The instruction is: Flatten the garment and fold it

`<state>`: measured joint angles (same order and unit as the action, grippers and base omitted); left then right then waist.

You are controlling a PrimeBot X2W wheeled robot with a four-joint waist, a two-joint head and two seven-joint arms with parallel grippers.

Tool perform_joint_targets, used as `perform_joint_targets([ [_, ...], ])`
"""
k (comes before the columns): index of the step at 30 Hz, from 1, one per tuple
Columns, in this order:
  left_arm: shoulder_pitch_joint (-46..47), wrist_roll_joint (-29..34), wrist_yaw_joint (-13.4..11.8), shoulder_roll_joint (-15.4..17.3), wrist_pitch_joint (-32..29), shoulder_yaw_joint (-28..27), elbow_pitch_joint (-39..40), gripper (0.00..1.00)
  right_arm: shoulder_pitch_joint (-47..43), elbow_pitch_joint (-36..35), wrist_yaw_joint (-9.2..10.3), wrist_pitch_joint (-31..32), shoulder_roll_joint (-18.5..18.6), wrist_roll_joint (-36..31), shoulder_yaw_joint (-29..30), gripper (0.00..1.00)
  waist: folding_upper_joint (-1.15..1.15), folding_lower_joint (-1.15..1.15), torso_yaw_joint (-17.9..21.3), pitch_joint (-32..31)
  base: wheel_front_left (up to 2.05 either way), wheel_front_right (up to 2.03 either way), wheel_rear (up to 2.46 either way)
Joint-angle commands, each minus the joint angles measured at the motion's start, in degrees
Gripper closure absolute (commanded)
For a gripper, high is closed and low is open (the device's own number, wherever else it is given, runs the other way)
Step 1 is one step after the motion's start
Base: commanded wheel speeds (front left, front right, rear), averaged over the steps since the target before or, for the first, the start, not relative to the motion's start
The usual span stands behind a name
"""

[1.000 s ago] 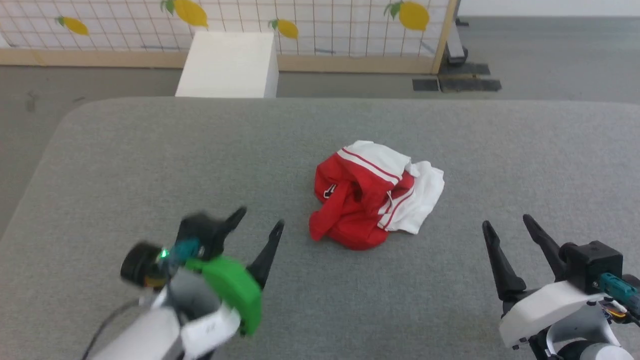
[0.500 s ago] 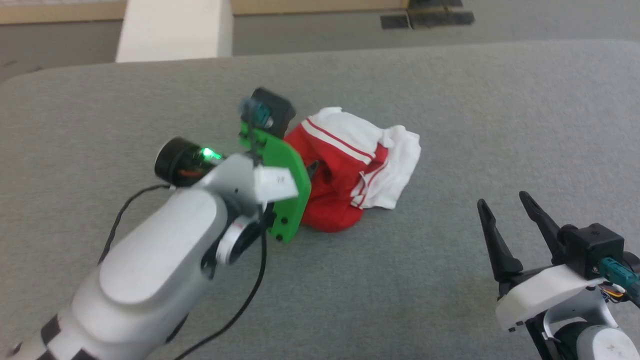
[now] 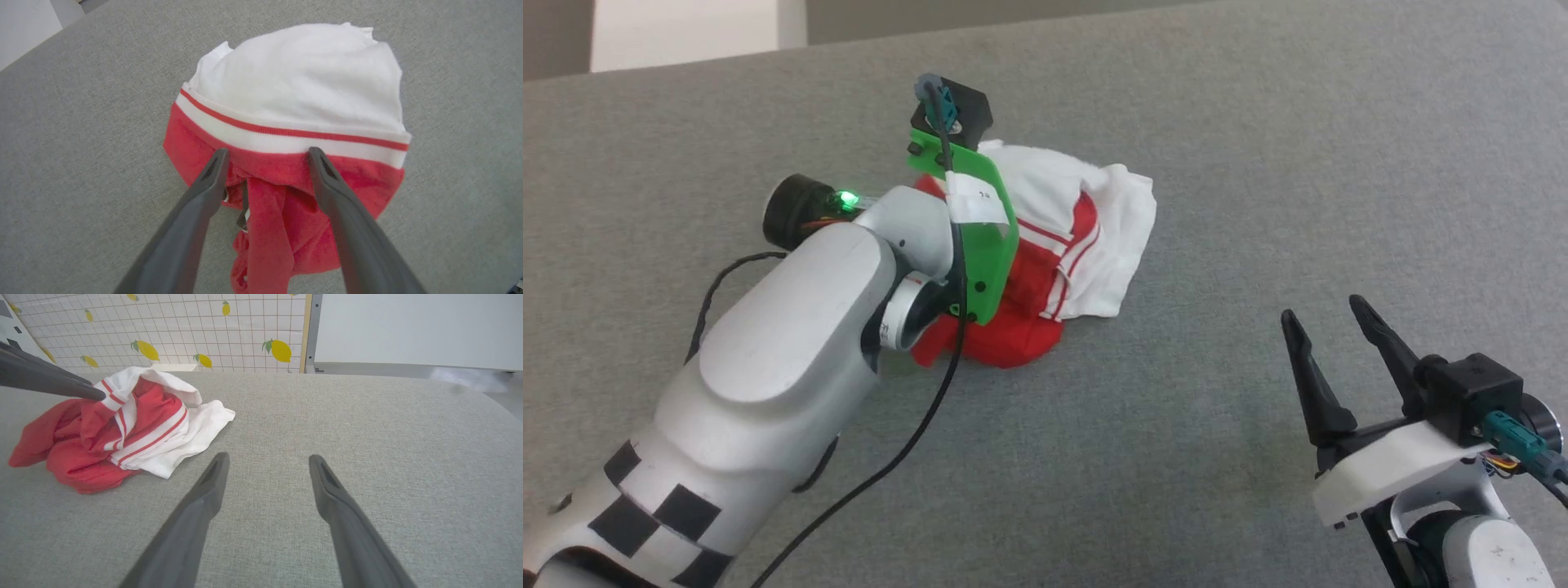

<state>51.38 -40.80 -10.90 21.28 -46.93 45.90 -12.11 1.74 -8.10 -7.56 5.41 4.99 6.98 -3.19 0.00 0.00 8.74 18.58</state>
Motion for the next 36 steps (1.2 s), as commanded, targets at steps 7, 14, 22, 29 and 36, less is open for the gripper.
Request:
perform_joint_targets([
  [7,0.20,-0.75,1.27,-0.45,1.23,0.01,-3.02,1.00,1.32,0.70,0.08,-1.45,-0.61,-0.47,-0.29,0.00,0.00,0.00,1.11,2.26,0.00,0.00,0.00],
  [14,-0.45,-1.41,2.03,-1.39,6.12,-1.38,-3.37,1.00,1.17,1.26,0.08,-1.47,-0.65,-0.73,-0.34,0.00,0.00,0.00,-0.35,1.43,0.00,0.00,0.00],
  [22,-5.74,-3.06,-1.58,-2.96,17.11,-6.61,0.27,1.00,-0.53,1.52,0.08,-0.18,0.31,-0.40,0.44,0.00,0.00,0.00,-4.39,-4.02,0.00,0.00,0.00],
  [29,-16.98,-4.06,-6.71,-1.43,25.31,-10.50,4.33,1.00,-2.59,0.93,0.08,1.53,0.86,0.33,0.82,0.00,0.00,0.00,-8.62,-8.73,0.00,0.00,0.00],
  [36,-29.50,-4.90,-10.45,2.16,28.00,-11.47,4.46,1.00,-4.21,0.53,0.08,2.76,0.85,0.86,0.78,0.00,0.00,0.00,-11.22,-11.77,0.00,0.00,0.00],
])
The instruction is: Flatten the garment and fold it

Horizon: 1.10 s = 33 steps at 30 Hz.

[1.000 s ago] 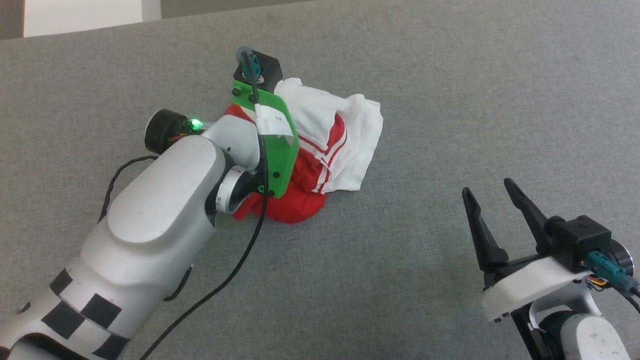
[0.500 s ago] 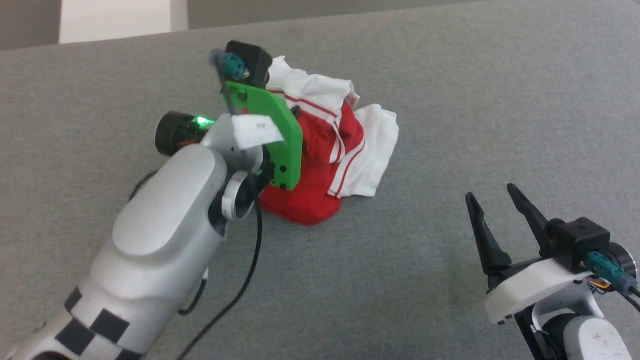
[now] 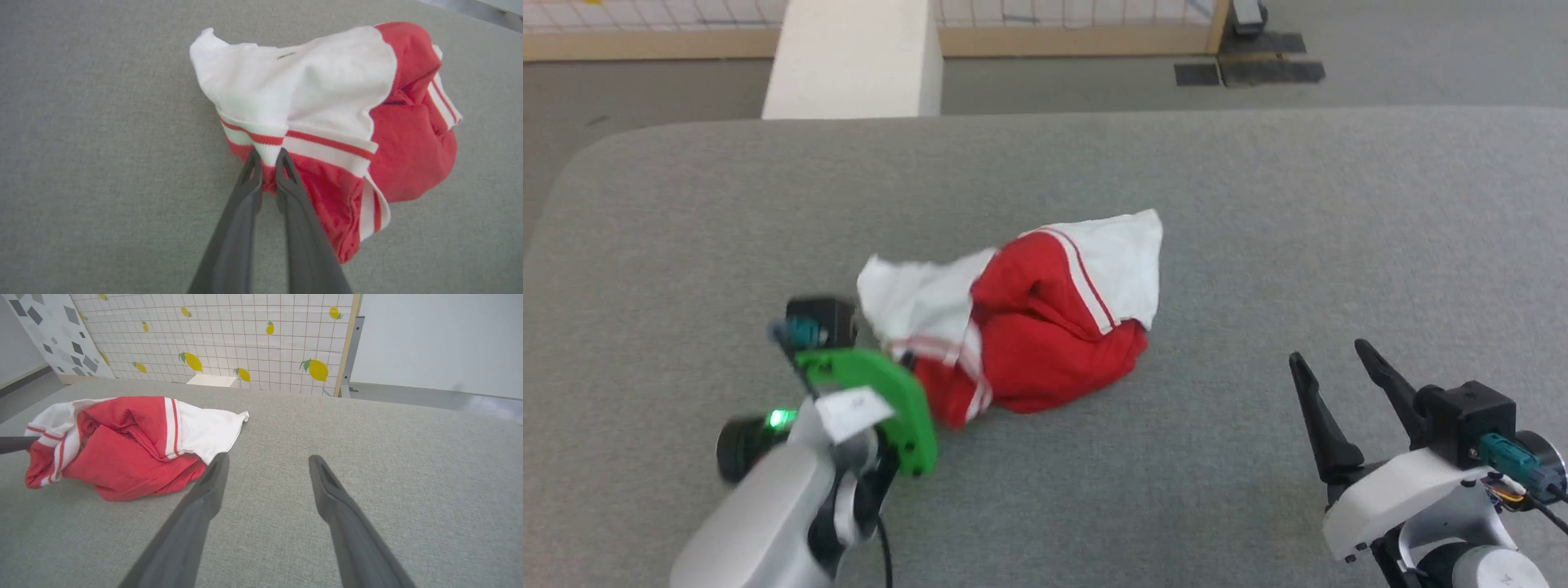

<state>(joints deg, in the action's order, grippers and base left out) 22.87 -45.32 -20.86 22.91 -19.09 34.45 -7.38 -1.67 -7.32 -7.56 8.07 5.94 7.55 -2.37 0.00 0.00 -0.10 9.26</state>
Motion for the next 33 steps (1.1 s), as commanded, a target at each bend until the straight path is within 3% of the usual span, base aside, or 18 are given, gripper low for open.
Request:
perform_joint_targets([
  [1,-2.27,-0.51,-1.04,0.81,0.15,-0.04,-0.67,0.95,-0.99,-0.23,0.08,0.21,-0.09,0.33,-0.08,0.00,0.00,0.00,-2.56,-2.78,0.00,0.00,0.00],
  [2,-3.64,-0.23,-1.65,1.41,0.03,0.28,-1.21,0.22,-1.17,-0.24,0.08,0.37,-0.09,0.38,-0.21,0.00,0.00,0.00,-2.70,-3.07,0.00,0.00,0.00],
  [3,-4.52,0.07,-2.07,1.90,-0.26,0.67,-1.62,0.00,-1.25,-0.29,0.08,0.51,-0.10,0.41,-0.28,0.00,0.00,0.00,-2.79,-3.17,0.00,0.00,0.00],
  [7,-5.71,1.21,-2.61,2.72,0.16,1.56,-1.96,0.00,-1.52,-0.44,0.08,0.97,-0.21,0.55,-0.05,0.00,0.00,0.00,-3.45,-3.93,0.00,0.00,0.00],
  [14,-4.04,4.24,-3.30,3.52,6.43,-0.03,1.27,0.00,-1.97,-0.52,0.08,1.57,-0.17,0.95,0.80,0.00,0.00,0.00,-4.41,-6.05,0.00,0.00,0.00],
  [23,-4.14,14.50,0.28,8.36,20.76,2.73,4.92,0.00,-1.61,-0.72,0.08,3.99,0.10,2.23,1.77,0.00,0.00,0.00,-5.79,-6.07,0.00,0.00,0.00],
  [28,-5.78,16.78,0.01,8.72,26.02,3.31,5.79,0.00,1.10,-0.82,0.08,8.77,3.90,3.82,-0.13,0.00,0.00,0.00,-7.26,-3.56,0.00,0.00,0.00],
  [33,-6.56,16.80,0.74,7.91,26.94,4.59,5.99,0.00,9.55,1.47,0.08,18.70,10.12,8.13,-4.89,0.00,0.00,0.00,-8.62,0.32,0.00,0.00,0.00],
])
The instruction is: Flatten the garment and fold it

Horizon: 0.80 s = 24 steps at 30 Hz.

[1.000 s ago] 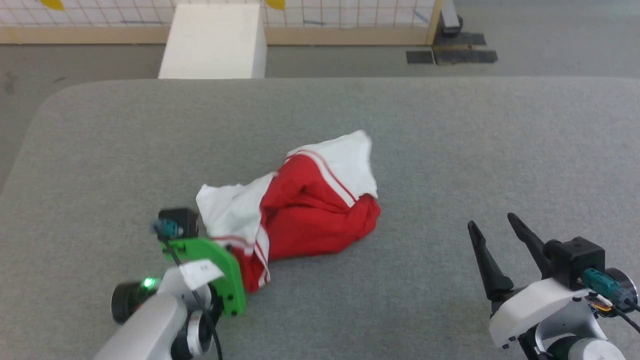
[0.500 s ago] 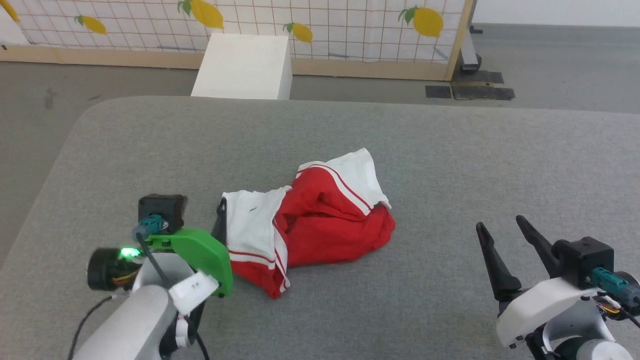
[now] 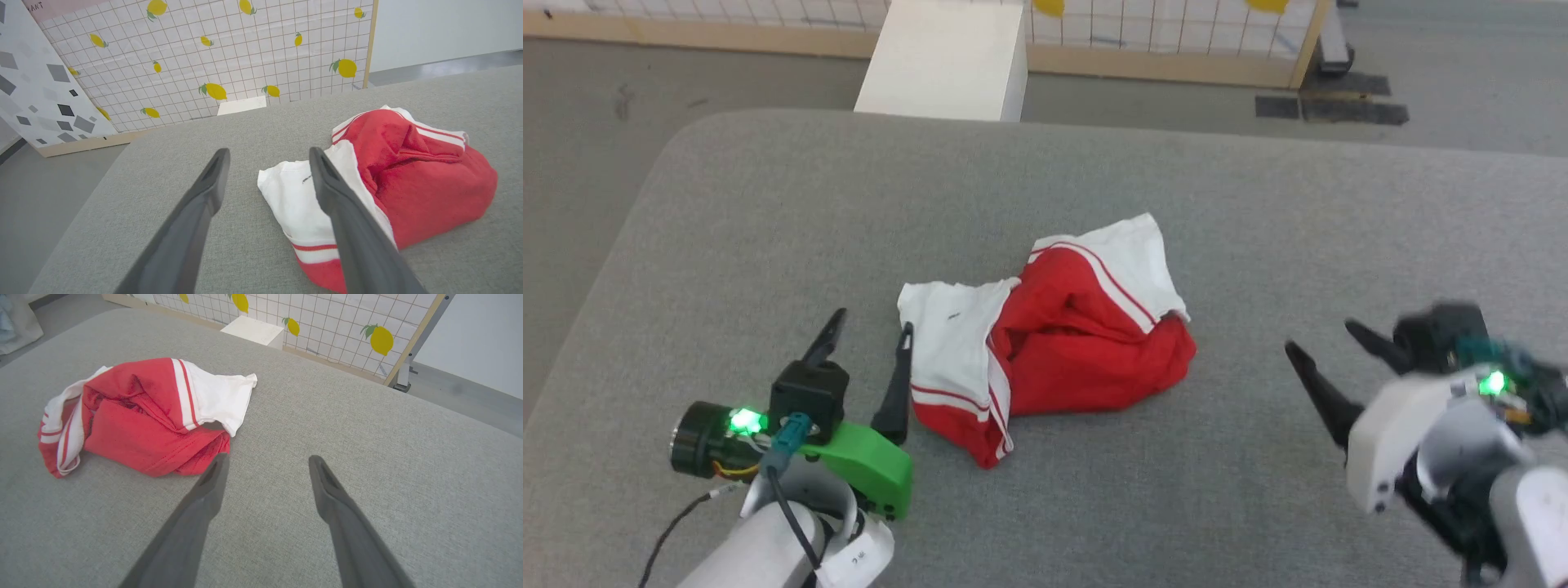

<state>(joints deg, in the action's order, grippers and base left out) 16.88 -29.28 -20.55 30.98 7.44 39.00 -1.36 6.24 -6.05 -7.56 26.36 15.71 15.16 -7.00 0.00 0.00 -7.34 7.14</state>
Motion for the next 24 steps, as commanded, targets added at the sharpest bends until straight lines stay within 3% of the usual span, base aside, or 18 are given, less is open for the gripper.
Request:
perform_joint_targets([
  [1,-0.38,0.75,0.60,-0.51,0.50,0.28,0.00,0.00,4.29,1.01,0.08,2.75,1.71,1.72,-1.28,0.00,0.00,0.00,-1.91,3.42,0.00,0.00,0.00],
  [7,1.58,0.94,0.98,-3.27,1.25,1.32,-0.03,0.00,19.23,7.55,0.08,12.67,5.55,9.11,-7.49,0.00,0.00,0.00,-5.29,7.58,0.00,0.00,0.00],
  [12,3.44,1.00,1.44,-5.49,1.55,2.16,-0.30,0.00,29.40,16.26,0.08,17.86,5.19,12.96,-9.89,0.00,0.00,0.00,-8.43,10.15,0.00,0.00,0.00],
  [24,6.24,0.78,1.89,-8.61,2.34,2.98,-0.56,0.00,42.03,32.89,0.08,22.05,6.81,9.62,-18.26,0.00,0.00,0.00,-13.78,14.24,0.00,0.00,0.00],
])
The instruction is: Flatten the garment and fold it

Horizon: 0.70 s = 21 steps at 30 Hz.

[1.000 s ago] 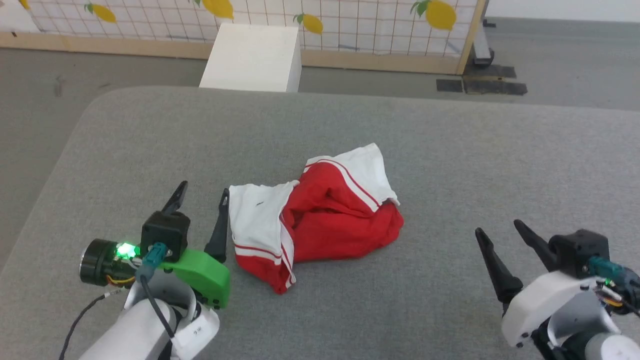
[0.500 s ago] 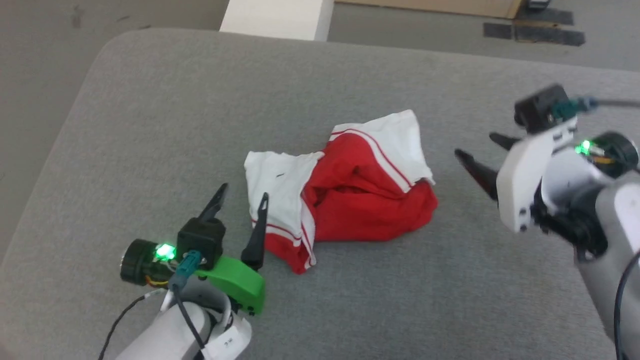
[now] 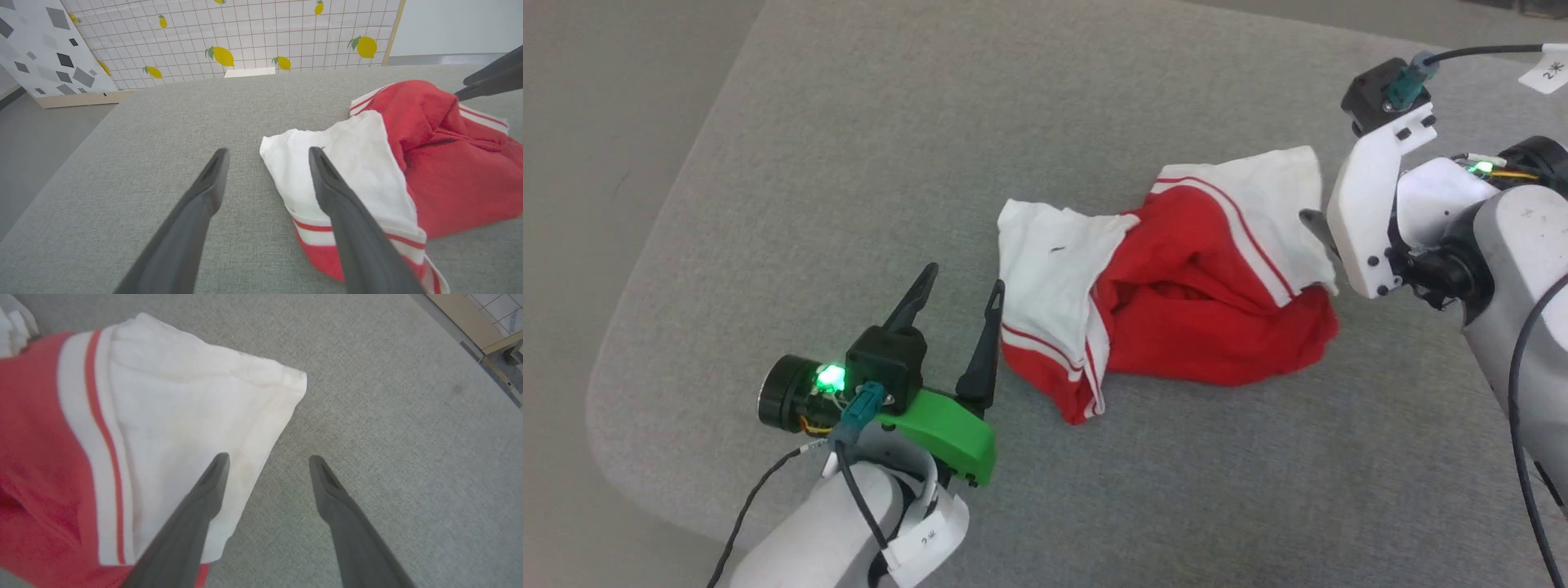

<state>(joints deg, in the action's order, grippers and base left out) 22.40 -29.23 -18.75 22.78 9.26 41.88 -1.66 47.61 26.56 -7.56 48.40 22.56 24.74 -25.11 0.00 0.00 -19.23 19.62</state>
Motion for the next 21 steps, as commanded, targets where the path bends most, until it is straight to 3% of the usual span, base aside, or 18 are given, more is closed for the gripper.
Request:
perform_joint_targets([
  [1,0.85,0.74,0.13,-0.56,0.59,0.18,-0.24,0.00,0.89,1.09,0.08,0.08,0.01,0.31,-0.45,0.00,0.00,0.00,-2.17,1.94,0.00,0.00,0.00],
  [10,1.41,0.60,-0.10,-1.15,1.00,0.44,-0.80,0.00,1.62,5.25,0.08,-1.32,2.05,1.91,-7.83,0.00,0.00,0.00,-3.50,3.06,0.00,0.00,0.00],
  [12,1.47,0.56,-0.21,-1.17,1.07,0.39,-0.81,0.00,1.54,5.53,0.08,-1.39,2.51,2.32,-8.93,1.00,0.00,0.00,-3.47,3.28,0.00,0.00,0.00],
  [21,1.00,-0.01,-0.43,-0.75,0.99,0.30,-1.89,0.00,0.61,6.45,0.08,-4.45,3.97,5.70,-9.67,1.00,0.00,0.00,-1.30,0.14,0.00,0.00,0.00],
])
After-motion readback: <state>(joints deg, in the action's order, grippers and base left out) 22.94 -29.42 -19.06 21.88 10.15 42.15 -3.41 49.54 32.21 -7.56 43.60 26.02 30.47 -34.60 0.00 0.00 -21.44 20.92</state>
